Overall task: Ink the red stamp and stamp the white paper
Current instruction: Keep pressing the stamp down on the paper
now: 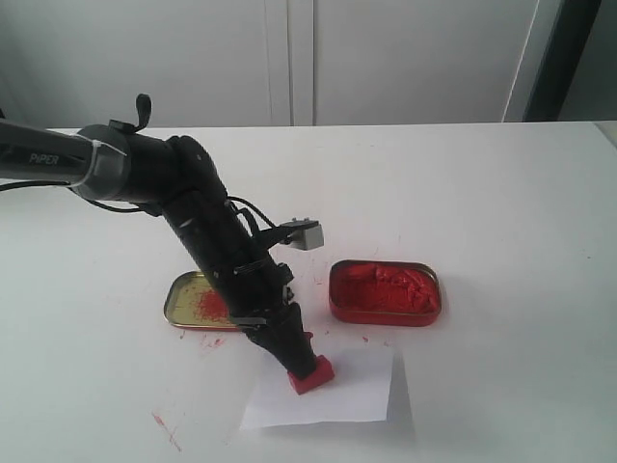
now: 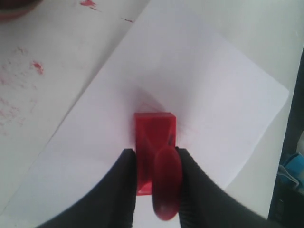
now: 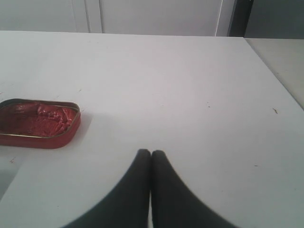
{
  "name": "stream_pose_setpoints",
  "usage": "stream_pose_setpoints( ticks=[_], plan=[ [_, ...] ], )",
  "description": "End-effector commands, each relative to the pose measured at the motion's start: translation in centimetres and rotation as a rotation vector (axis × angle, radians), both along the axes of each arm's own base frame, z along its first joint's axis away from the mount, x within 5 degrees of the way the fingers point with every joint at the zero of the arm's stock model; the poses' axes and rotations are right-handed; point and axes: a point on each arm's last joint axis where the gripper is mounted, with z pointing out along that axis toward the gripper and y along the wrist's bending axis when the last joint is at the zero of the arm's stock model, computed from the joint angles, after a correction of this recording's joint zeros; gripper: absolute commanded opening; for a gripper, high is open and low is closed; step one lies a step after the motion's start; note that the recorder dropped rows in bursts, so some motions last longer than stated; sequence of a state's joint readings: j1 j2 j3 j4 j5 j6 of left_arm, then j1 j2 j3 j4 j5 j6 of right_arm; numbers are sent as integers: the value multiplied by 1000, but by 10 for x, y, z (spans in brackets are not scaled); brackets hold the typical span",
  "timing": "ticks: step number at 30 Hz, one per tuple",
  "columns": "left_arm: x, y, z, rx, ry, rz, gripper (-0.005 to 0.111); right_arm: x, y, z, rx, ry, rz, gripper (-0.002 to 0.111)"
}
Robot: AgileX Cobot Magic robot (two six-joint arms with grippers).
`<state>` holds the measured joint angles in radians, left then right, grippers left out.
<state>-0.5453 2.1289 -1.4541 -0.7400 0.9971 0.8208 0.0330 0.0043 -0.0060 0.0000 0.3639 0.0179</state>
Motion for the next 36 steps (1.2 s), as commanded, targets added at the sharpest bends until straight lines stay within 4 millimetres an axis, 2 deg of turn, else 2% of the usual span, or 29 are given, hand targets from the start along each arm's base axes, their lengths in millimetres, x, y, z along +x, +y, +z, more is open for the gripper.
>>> stream_pose_setpoints(
  ticks=[1,11,23,36],
  plan=[
    [-2,1,19,-38,-7,-2,0,0,0,0,5,-14,-3,0],
    [-5,-1,33,-35,-80,-2,0,0,0,0,5,-14,-3,0],
    [-13,-15,27,88,-214,-33,0,0,0,0,5,-14,-3,0],
    [-24,-27,22,168,-276,-65,0,0,0,0,5,-14,-3,0]
  ],
)
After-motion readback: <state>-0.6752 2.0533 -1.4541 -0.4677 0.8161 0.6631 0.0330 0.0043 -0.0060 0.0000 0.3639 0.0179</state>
